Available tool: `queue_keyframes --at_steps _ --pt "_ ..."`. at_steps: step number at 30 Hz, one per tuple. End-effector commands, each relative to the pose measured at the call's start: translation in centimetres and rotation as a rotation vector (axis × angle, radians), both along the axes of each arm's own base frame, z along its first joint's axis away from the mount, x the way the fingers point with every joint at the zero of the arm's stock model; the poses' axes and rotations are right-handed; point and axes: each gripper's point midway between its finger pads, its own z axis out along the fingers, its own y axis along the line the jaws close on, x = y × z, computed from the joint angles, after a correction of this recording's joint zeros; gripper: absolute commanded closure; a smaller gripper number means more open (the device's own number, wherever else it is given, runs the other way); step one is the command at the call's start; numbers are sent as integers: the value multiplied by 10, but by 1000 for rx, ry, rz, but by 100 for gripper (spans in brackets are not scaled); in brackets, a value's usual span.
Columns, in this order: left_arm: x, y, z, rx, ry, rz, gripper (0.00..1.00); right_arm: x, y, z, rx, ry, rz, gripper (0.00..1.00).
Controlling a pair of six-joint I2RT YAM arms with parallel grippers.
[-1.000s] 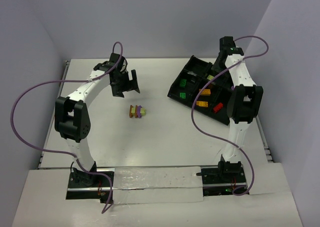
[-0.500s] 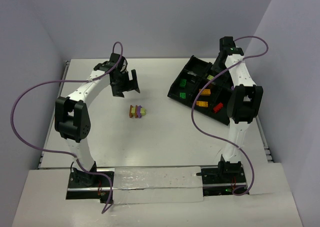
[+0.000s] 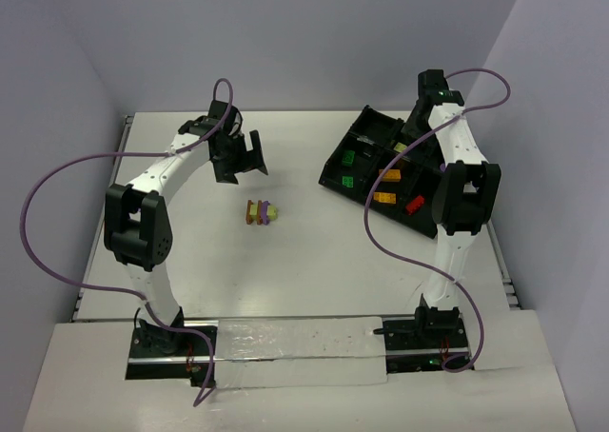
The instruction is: Sort the legos into containers by color
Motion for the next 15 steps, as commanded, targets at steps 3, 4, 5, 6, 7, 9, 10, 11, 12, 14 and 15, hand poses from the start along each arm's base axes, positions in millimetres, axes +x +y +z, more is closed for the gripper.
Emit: queue_keyframes --at_steps 3,4,5,6,7,9,10,11,12,14,15 --pt "16 -9 38 -48 -123 1 1 7 -6 7 -10 -32 -2 46" --pt "16 -9 38 -46 -124 0 1 7 -6 7 -9 -32 -2 46" --pt "16 -8 38 -44 -124 0 1 8 -6 6 -8 -33 -2 46" --pt "16 -8 38 -42 -124 0 1 8 -6 6 -8 -33 -2 46" --pt "15 -8 37 -39 -123 -1 1 8 -6 7 -7 -35 0 46" --pt "15 -7 37 -36 -124 4 0 8 -6 6 -4 -34 -1 46" --pt "16 -6 37 -32 -125 6 1 8 -6 6 -5 -32 -1 46" --pt "16 -5 37 -30 -126 7 1 8 -6 5 -4 -31 -1 46" --pt "16 -5 37 -28 -127 8 1 8 -6 5 -2 -30 -1 46" --pt "16 -4 37 -25 -128 9 1 8 -6 4 0 -29 0 45" --pt "16 -5 38 -26 -129 8 1 8 -6 4 1 -29 1 45"
